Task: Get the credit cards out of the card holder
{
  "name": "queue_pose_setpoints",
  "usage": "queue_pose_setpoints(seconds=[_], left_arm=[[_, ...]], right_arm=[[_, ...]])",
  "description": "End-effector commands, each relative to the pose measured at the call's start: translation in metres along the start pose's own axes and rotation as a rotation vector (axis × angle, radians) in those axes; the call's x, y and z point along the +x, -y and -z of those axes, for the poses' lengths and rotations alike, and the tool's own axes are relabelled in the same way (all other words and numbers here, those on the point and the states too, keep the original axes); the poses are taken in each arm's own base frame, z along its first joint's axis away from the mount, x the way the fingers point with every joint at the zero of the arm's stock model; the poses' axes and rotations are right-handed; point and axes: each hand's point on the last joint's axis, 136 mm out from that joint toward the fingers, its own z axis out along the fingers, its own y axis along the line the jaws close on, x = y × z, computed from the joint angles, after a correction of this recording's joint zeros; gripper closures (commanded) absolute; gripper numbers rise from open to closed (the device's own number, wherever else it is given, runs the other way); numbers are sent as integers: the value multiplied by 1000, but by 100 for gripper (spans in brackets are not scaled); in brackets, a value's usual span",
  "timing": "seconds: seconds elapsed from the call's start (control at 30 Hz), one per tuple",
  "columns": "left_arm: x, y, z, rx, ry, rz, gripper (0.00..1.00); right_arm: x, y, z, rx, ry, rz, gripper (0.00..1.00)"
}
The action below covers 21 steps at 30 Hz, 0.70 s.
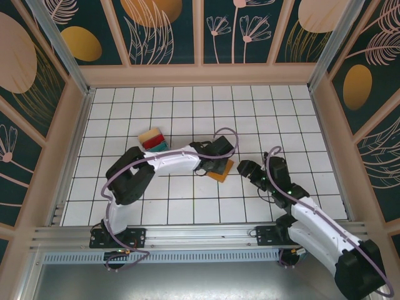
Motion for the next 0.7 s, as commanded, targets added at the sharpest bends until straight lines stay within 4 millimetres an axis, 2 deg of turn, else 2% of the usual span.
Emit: queue_pose_setpoints(seconds=[0.0,0.1,0.27,0.53,0.67], left_arm=[[-12,-3,20,111,16,161,100],[-13,-2,29,190,29,229,100],[-10,0,32,241,36,280,100],[-7,3,34,276,32,302,100],[-7,3,35,281,33,308,100]], right_arm=[[0,-24,-6,-110,-36,0,35],[4,-32,-15,-148,-80,-9,39],[11,-46,-32,-193,-163,-13,40],[23,-48,-57,-179,-256,-3,40],[23,-50,-65,-172,-272,6,45]])
